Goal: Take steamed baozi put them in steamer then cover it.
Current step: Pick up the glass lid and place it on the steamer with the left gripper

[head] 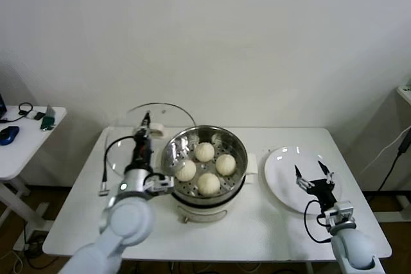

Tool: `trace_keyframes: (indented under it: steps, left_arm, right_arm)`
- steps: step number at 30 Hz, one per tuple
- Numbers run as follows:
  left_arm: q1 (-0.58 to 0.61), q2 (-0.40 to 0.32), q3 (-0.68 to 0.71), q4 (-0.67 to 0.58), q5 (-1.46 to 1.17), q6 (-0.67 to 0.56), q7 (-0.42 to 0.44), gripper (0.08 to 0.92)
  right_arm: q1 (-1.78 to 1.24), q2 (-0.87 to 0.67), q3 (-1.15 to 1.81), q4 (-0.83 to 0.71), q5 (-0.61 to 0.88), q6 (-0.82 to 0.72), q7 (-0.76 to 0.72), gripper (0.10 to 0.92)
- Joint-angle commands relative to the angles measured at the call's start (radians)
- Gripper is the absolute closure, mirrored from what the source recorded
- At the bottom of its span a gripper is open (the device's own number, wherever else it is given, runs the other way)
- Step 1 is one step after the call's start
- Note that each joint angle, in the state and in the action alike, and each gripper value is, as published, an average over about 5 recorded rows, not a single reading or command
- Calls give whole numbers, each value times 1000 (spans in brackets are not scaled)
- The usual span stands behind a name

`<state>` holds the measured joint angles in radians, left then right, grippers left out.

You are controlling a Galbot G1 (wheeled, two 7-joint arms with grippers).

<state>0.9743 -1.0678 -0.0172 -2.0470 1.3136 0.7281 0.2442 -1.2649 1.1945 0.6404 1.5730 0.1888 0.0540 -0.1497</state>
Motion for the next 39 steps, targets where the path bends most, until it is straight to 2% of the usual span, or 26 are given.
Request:
trace_keyframes:
  steps: [1, 8, 19, 39]
  left_arm:
    - [-130, -231, 180, 124, 181, 57, 145, 845]
    - [-122, -304, 205, 177, 203, 57, 142, 845]
    - [-99, -357, 213, 233, 213, 57, 120, 845]
    - [-76, -340, 210, 256, 220, 57, 105, 845]
  right_arm:
    - [-9, 2, 14, 1, -11, 2, 0, 203]
    - [-23, 4, 34, -1, -13, 3, -1, 203]
    - [-24, 6, 42, -6, -15, 6, -2, 203]
    - [-22, 10, 50, -14, -13, 13, -10, 203]
